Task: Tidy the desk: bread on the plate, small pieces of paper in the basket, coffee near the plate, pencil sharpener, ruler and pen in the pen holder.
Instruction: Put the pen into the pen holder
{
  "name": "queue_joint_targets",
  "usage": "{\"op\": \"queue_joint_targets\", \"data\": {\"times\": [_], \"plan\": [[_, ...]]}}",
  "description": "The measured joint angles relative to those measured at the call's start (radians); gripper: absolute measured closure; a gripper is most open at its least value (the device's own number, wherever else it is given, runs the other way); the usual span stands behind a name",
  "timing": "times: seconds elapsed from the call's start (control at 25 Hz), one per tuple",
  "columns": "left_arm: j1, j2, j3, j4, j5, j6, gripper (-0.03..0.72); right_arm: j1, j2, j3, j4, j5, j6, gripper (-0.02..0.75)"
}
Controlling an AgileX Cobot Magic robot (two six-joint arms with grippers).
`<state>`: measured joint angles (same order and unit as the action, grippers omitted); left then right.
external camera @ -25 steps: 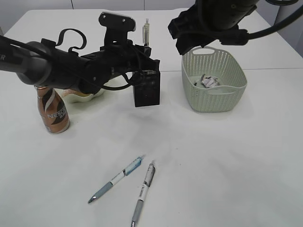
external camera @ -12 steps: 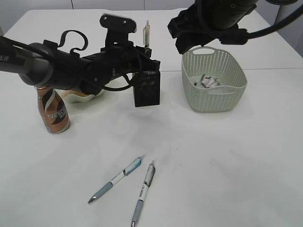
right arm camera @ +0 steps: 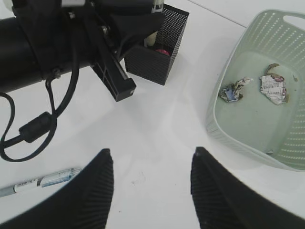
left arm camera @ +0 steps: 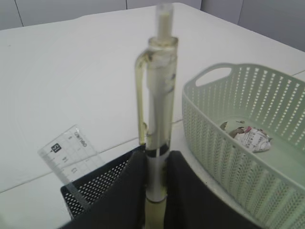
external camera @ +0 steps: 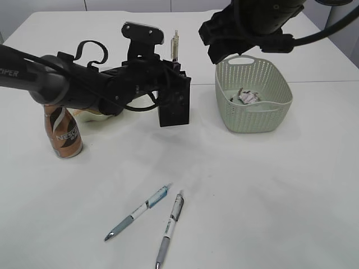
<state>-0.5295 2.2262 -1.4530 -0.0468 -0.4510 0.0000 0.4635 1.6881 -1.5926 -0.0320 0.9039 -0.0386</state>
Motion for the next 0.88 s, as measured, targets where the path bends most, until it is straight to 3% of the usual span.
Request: {"op": "queue_joint_targets", "data": {"times": [0.12, 0.32, 0.44, 0.68, 0.88], "plan": [[0.0, 0.003, 0.0, 0.0, 0.016, 0.0, 0.552, 0.0, 0.0, 0.0, 0.0, -0.002, 0.0, 0.353], [0.0, 0.003, 0.0, 0.0, 0.031, 0.0, 0.367, 0.0, 0.0, 0.0, 0.0, -0.002, 0.0, 0.353], [0.0, 0.003, 0.0, 0.0, 0.035, 0.0, 0.308, 0.0, 0.0, 0.0, 0.0, -0.002, 0.0, 0.353], [0.0, -0.021, 0.0, 0.0, 0.082, 0.0, 0.289, 0.0, 0.0, 0.0, 0.0, -0.004, 0.0, 0.353], [0.0, -0.122, 0.0, 0.016, 0.228, 0.0, 0.289, 0.0, 0.0, -0.002, 0.0, 0.0, 0.004, 0.353]]}}
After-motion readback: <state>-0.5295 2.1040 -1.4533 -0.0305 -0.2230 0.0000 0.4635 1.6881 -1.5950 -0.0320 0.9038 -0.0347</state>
